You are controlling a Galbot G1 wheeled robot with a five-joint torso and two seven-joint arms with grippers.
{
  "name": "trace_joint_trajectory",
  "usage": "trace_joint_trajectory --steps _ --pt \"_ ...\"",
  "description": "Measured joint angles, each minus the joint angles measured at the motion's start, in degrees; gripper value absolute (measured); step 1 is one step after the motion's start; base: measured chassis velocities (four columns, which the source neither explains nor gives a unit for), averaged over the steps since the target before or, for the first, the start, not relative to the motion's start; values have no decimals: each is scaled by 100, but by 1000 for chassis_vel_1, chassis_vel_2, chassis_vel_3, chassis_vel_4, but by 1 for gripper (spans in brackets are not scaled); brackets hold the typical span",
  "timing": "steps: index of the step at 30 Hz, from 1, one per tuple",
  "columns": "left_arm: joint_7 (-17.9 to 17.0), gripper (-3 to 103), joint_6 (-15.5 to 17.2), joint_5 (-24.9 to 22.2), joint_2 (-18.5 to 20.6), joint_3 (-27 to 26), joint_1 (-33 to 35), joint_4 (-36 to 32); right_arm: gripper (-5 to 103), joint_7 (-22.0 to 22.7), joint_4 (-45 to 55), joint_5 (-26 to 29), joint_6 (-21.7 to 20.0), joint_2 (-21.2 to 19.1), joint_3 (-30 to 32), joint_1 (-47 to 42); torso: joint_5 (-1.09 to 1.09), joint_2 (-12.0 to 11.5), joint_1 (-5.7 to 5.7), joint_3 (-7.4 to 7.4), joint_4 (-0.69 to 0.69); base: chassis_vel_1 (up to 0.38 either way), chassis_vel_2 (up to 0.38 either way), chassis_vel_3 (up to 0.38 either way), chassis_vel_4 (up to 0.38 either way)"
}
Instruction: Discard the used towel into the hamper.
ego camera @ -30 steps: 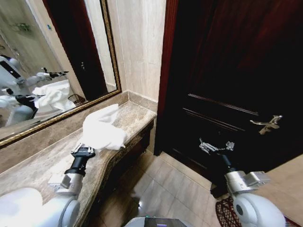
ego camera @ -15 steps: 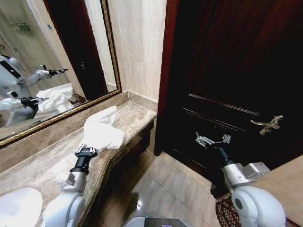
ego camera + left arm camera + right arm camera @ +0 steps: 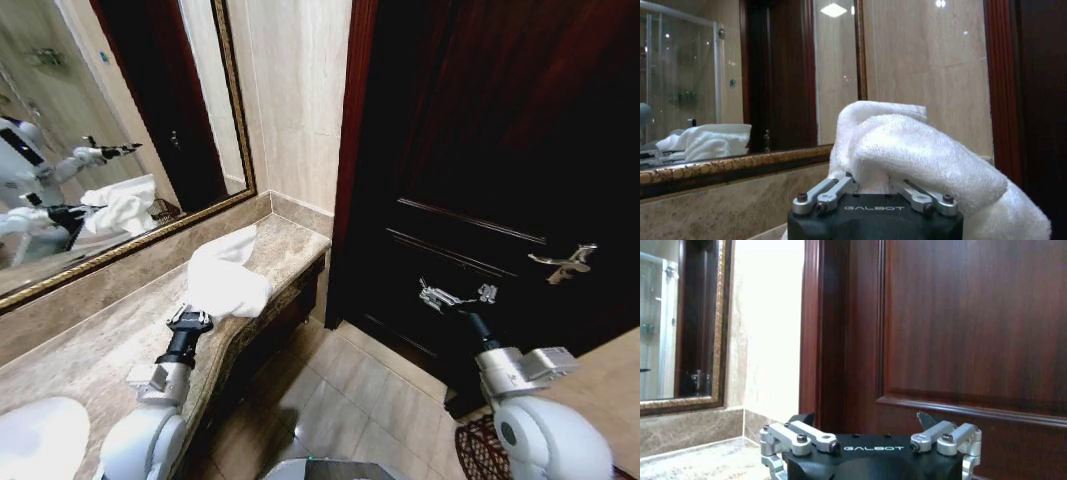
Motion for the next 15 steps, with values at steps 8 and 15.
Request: trace_joint_trajectory --steps 8,15 --pt "-9 12 3 17 -17 54 24 -21 100 2 -2 6 -5 44 55 -105 0 0 0 0 0 0 0 0 0" --pt "-176 12 4 130 -34 170 34 -45 100 8 -4 -29 -43 75 86 -159 0 0 0 0 0 0 0 0 0"
